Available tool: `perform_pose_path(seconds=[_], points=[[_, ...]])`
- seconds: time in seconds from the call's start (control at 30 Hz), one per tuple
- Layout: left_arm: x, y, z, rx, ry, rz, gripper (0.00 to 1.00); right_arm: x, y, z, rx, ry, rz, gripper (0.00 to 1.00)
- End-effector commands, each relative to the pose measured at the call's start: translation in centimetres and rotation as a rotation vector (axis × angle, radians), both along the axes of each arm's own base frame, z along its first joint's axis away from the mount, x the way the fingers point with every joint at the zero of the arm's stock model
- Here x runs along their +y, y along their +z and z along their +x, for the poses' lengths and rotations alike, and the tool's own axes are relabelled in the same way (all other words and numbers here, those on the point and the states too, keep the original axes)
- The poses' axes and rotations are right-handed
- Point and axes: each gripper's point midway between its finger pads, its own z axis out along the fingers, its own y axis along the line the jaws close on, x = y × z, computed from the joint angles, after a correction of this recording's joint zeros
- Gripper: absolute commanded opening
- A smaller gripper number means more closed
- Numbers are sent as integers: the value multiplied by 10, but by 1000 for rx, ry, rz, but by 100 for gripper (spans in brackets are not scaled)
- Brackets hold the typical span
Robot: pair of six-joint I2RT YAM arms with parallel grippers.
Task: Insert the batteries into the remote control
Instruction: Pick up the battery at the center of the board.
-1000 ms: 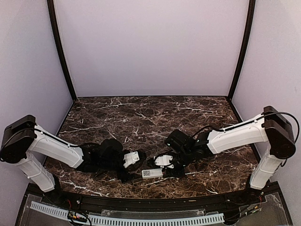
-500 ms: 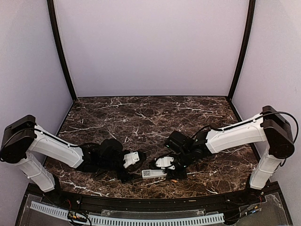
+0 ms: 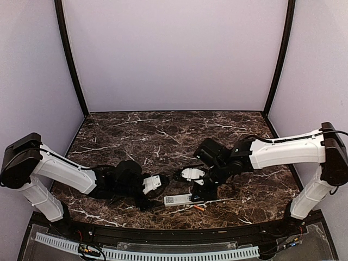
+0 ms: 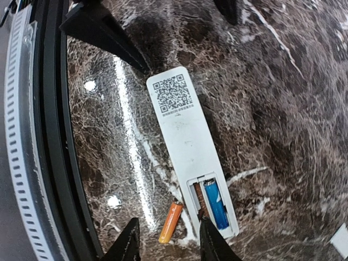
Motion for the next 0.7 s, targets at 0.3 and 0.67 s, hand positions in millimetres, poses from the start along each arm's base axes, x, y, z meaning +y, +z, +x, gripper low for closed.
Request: perform_pose_path(seconds=[0.3,0.67], points=[[9,17,1,16,22,-60,85,-32,-33,-14,243,-404,-198,22],[16,20,7,8,72,-93,85,-29,-56,-13,229,-399,-266,20]])
